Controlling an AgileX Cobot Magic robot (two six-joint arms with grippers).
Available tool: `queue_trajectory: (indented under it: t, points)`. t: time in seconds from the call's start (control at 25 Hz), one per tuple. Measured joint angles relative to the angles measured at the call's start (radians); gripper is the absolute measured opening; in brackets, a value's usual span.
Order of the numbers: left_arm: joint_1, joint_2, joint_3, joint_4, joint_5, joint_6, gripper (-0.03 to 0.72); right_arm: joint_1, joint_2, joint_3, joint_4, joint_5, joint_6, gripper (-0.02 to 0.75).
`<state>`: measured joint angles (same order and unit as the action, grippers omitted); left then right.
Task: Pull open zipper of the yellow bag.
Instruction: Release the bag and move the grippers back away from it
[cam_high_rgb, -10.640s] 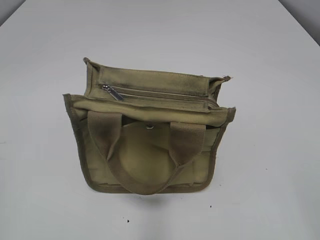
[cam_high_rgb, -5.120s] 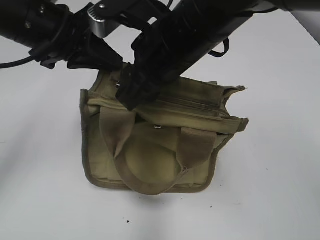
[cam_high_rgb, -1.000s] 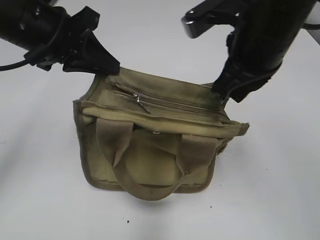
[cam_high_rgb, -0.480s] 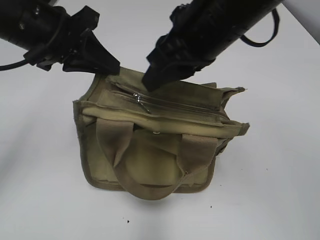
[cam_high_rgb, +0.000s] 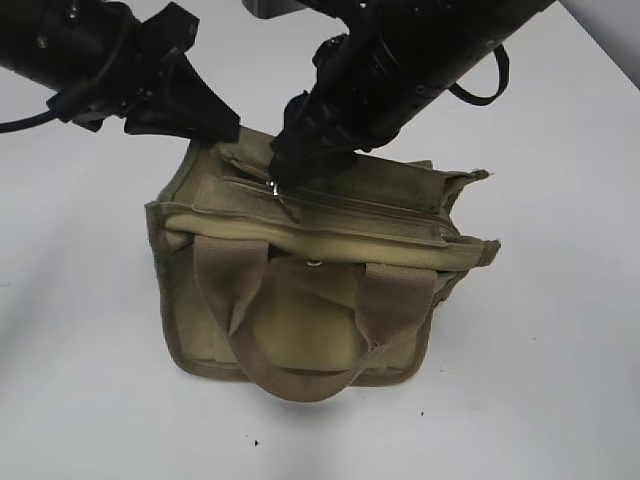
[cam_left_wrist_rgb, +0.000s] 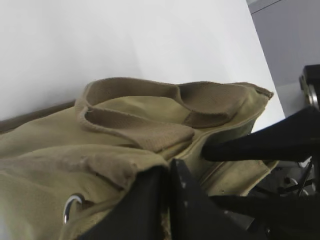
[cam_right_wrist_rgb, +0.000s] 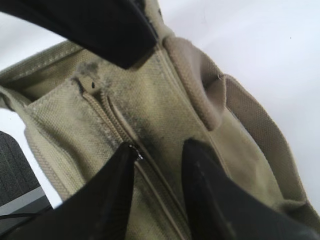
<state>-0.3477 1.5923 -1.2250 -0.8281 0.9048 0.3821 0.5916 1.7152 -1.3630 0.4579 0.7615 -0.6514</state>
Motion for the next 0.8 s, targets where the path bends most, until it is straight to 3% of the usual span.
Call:
queue_trajectory:
  t: [0.24, 0.6, 0.8]
  points:
    - [0.000, 0.000, -0.008, 0.009, 0.008, 0.000, 0.020, 0.001, -0.002, 0.000, 0.000, 0.050, 0.001, 0.319]
    - [0.000, 0.000, -0.010, 0.009, 0.009, 0.000, 0.020, 0.003, -0.021, 0.000, 0.007, 0.067, 0.001, 0.322]
    - [0.000, 0.000, -0.010, 0.009, 0.009, 0.000, 0.020, 0.054, -0.010, 0.001, -0.032, 0.030, 0.013, 0.322]
